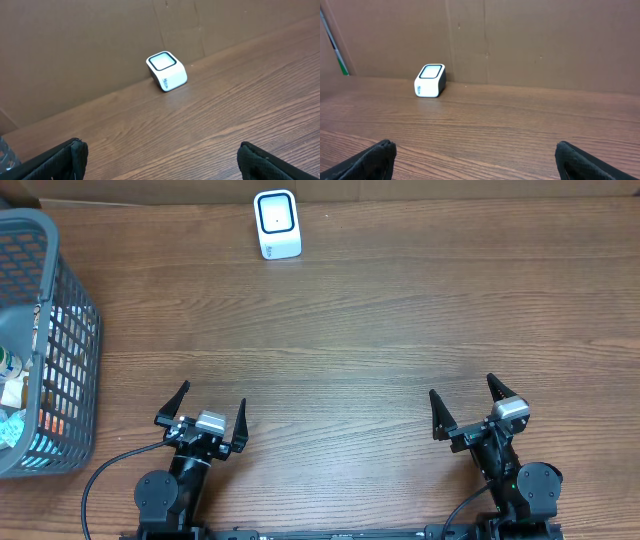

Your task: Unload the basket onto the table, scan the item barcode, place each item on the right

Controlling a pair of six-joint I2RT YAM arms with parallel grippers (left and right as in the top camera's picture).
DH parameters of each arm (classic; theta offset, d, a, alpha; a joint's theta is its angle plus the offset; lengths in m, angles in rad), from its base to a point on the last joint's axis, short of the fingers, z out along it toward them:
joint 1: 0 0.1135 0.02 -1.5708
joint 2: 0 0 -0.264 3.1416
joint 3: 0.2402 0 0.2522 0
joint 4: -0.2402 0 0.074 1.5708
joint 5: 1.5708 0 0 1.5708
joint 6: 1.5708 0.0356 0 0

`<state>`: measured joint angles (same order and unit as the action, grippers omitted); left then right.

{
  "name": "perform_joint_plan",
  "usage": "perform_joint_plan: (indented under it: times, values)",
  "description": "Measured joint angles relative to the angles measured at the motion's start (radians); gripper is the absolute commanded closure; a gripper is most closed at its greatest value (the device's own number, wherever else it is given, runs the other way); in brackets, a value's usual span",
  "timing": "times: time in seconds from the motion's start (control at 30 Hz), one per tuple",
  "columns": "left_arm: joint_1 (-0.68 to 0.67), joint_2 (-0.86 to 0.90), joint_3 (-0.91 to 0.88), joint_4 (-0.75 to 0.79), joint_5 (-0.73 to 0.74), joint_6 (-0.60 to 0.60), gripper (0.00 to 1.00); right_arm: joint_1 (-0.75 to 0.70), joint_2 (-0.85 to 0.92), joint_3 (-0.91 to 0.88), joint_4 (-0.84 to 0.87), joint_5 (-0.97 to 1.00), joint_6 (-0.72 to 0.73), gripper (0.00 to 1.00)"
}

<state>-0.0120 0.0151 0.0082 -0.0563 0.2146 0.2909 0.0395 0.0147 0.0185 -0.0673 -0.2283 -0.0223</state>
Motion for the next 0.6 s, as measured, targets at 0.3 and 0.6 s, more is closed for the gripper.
perform_joint_plan:
  times: [0.3,0.6]
  values:
    - [0.000,0.006,0.000,0.000,-0.002,-0.005,0.01,0.000,0.000,0.000,0.000,0.000,0.000,0.00]
    - [0.000,0.008,0.000,0.001,-0.016,-0.075,0.00,0.000,0.000,0.000,0.000,0.000,0.000,0.00]
